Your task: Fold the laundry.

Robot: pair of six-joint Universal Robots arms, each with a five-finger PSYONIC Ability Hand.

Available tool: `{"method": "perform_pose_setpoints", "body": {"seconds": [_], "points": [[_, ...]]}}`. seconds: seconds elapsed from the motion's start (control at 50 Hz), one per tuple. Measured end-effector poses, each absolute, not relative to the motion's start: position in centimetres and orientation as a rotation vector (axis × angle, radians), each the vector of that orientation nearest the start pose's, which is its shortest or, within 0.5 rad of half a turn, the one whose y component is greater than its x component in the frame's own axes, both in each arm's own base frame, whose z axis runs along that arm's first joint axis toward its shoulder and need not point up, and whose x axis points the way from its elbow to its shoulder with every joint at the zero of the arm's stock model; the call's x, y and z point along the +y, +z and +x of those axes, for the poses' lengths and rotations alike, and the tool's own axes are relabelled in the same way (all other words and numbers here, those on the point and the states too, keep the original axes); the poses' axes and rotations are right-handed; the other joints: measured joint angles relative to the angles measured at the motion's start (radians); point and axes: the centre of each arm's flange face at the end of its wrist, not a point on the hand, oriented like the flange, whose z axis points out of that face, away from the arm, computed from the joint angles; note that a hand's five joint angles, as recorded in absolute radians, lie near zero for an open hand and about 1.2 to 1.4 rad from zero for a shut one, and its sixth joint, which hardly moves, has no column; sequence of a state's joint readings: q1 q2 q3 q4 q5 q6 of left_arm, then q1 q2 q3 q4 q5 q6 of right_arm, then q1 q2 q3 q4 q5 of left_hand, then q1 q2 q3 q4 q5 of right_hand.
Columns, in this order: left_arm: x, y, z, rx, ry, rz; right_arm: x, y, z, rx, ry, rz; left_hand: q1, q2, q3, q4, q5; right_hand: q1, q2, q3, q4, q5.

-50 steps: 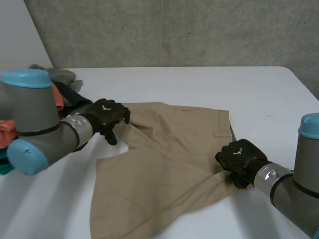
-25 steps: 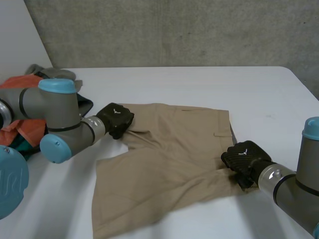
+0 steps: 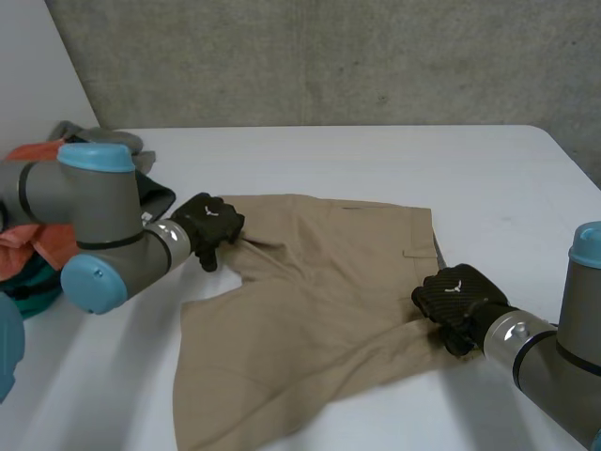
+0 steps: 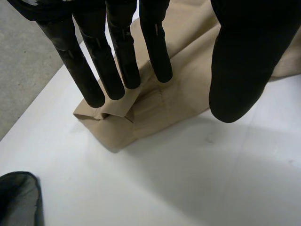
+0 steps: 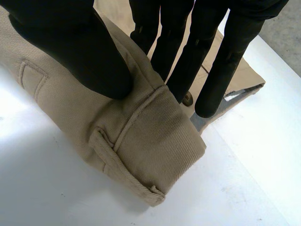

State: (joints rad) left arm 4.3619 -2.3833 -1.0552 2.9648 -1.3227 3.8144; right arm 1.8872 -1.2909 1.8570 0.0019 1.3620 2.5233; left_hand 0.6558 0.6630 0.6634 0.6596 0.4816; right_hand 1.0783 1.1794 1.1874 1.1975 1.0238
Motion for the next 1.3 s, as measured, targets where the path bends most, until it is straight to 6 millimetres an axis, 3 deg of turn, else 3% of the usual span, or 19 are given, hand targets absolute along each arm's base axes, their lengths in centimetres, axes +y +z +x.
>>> {"method": "perform_pose_setpoints", "body": {"seconds": [0.16,0.56,0.6,0.62,0.7,0.8,1.1,1.3], "points": [[-35.5,12.3,-29.4,2.260,-1.662,1.507,-21.9,15.1,22.7,2.354,-1.515,-1.351,0.000,-0.002,-0.003,-0.001,-0.004,0.000,0.000,0.000,0.000,0.000],[-37.0,11.6,-31.0,2.206,-1.723,1.517,-22.1,14.6,22.4,2.371,-1.504,-1.341,0.050,0.055,0.060,0.063,0.062,0.000,0.000,0.000,0.000,0.000],[-37.2,11.5,-31.1,2.199,-1.727,1.518,-22.2,14.6,22.4,2.372,-1.504,-1.341,0.084,0.092,0.096,0.094,0.094,0.000,0.000,0.000,0.000,0.000],[-37.2,11.5,-31.1,2.195,-1.729,1.519,-22.2,14.6,22.4,2.372,-1.503,-1.341,0.235,0.212,0.211,0.216,0.213,0.000,0.000,0.000,0.000,0.000],[-37.4,11.5,-31.3,2.181,-1.737,1.517,-22.2,14.6,22.4,2.374,-1.502,-1.340,0.493,0.489,0.484,0.496,0.480,0.000,0.000,0.000,0.000,0.000],[-37.4,11.9,-31.3,2.170,-1.734,1.491,-22.2,14.5,22.3,2.374,-1.502,-1.339,0.493,0.531,0.525,0.538,0.498,0.000,0.000,0.000,0.000,0.000],[-34.3,14.3,-27.6,2.154,-1.441,1.455,-21.8,14.8,22.6,2.353,-1.490,-1.350,0.493,0.533,0.525,0.538,0.498,0.000,0.000,0.000,0.000,0.000],[-33.7,14.1,-26.7,2.136,-1.307,1.385,-21.0,14.7,23.0,2.337,-1.461,-1.369,0.493,0.533,0.525,0.538,0.498,0.000,0.000,0.000,0.000,0.000]]}}
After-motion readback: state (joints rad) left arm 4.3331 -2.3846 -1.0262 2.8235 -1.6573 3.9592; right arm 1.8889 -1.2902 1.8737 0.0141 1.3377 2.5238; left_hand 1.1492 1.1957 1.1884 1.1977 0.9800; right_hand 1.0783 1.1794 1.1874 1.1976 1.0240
